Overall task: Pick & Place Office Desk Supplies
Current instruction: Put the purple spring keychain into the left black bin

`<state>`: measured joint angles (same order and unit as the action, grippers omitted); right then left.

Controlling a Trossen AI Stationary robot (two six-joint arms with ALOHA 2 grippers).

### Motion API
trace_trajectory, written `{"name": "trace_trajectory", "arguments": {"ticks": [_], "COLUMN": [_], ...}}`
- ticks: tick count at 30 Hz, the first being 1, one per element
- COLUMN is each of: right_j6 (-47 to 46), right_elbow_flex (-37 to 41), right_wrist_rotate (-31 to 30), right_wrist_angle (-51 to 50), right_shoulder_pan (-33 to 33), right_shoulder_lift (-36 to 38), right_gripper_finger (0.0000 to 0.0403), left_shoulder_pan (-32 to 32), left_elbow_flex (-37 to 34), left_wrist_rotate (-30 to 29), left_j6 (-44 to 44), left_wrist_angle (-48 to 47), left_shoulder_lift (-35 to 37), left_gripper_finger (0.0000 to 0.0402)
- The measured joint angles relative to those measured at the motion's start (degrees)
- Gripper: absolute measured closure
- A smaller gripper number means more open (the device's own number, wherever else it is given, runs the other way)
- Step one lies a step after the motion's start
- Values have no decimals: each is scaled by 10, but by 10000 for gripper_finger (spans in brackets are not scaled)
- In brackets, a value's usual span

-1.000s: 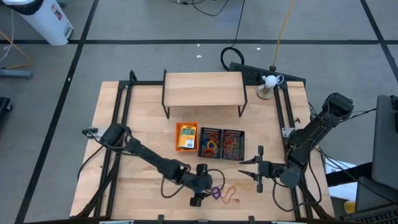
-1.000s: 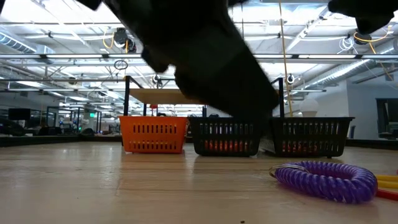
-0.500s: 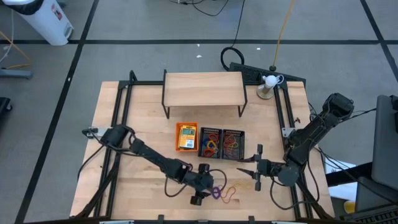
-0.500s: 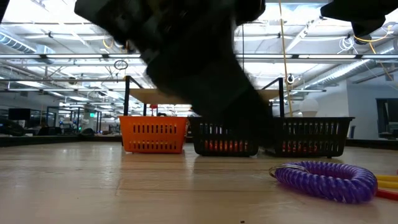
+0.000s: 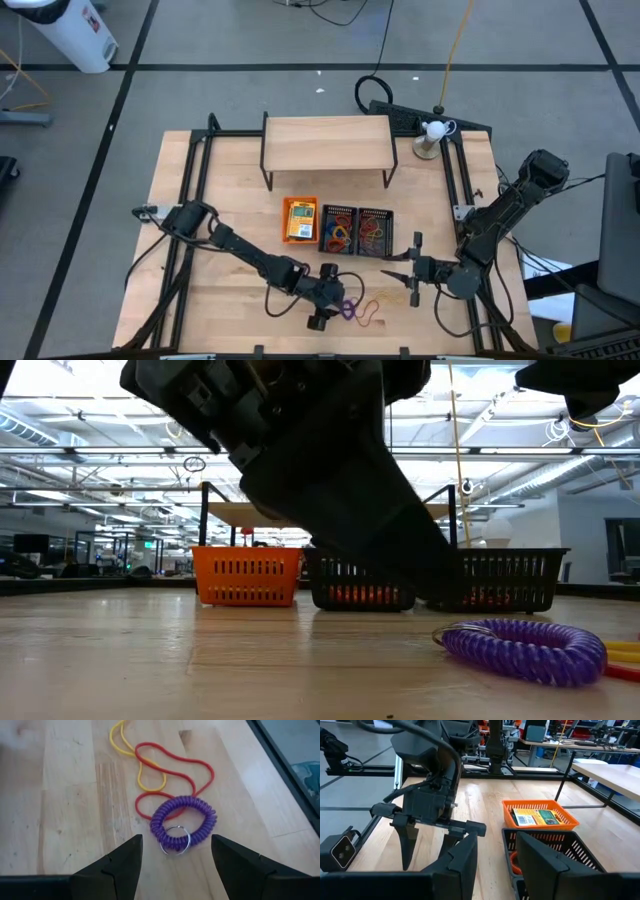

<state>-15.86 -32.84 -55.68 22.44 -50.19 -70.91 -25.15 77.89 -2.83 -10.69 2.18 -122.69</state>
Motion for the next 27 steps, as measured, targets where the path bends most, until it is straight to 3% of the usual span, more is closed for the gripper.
{"name": "trace_trajectory", "arguments": {"ticks": [27], "right_j6": [-1], "right_elbow_flex": [0], "right_wrist_rotate": [1], "right_wrist_angle": [-1], "right_shoulder_pan": [0], "right_shoulder_lift": [0], "right_gripper_finger": [277], "left_shoulder_pan": [2], "left_elbow_flex": [1], "left_wrist_rotate": [3], "left_j6": [1], "left_wrist_angle": [54], "left_shoulder_lift": [-40], "left_gripper_finger": [169]}}
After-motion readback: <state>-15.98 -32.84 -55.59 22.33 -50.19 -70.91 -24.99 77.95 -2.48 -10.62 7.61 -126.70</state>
